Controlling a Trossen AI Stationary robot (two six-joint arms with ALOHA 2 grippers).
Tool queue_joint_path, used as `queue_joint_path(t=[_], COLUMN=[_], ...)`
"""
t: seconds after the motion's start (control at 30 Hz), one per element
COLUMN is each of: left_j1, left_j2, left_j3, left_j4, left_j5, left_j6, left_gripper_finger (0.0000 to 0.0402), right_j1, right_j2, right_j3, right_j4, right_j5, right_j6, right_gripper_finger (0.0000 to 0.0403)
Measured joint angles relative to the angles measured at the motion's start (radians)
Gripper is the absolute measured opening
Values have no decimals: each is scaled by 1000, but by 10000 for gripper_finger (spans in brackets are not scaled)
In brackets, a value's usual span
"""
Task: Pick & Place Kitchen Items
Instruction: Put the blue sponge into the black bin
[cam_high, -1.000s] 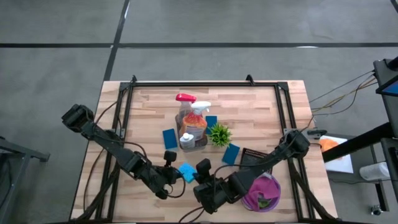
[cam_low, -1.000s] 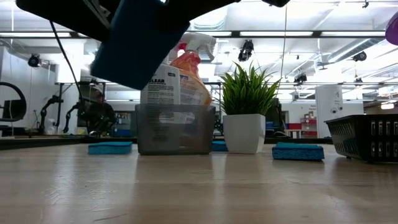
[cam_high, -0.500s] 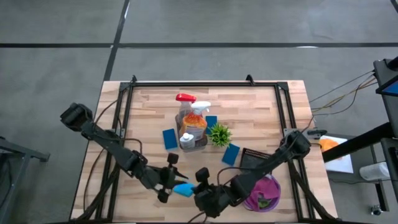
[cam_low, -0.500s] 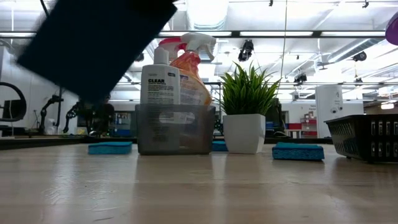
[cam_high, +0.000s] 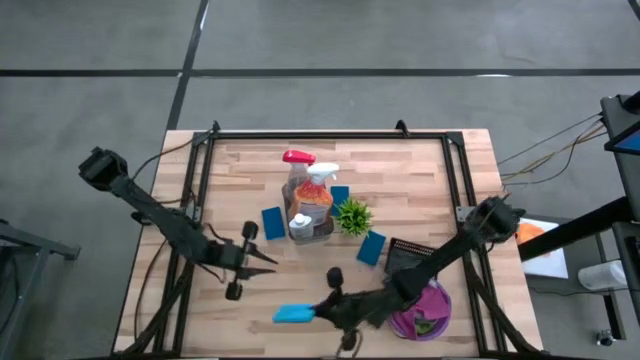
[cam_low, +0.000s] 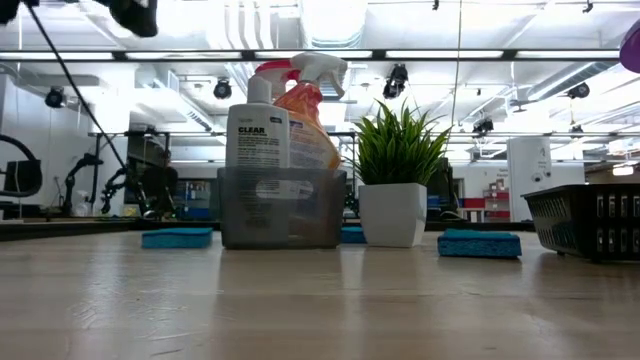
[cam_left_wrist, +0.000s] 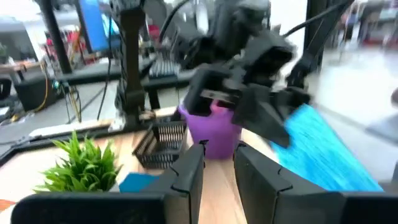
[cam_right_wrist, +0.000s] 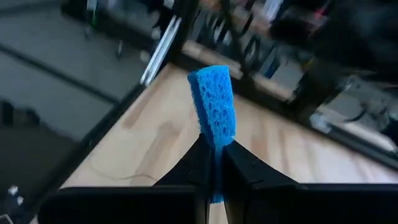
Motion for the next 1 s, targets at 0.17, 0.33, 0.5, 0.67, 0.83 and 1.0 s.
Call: queue_joint_path(t=[0.17,0.33,0.5,0.67,0.83,1.0], left_j1=[0,11,39,82,116,137], left_j2=[-85,-130,-142,-141,-141,-140], left_j3=[-126,-202,-225,-230,-231,-232], left_j4=[146,167,185,183,130,112], left_j5=[6,5,-2,-3,-5,-5], left_j6=[8,64,66,75,75,75], left_gripper_finger=[91,91,91,91,91,91], right_j1=[3,36,76,78,78,78], right_j2=[-236,-513,-743,-891,-967,-983], right_j3=[-202,-339,-364,-328,-297,-267], right_j4=[61,-123,-509,-985,-1299,-1412], right_j5=[92,278,438,429,296,100], right_j6=[32,179,485,865,1095,1143], right_gripper_finger=[18,18,18,18,18,18])
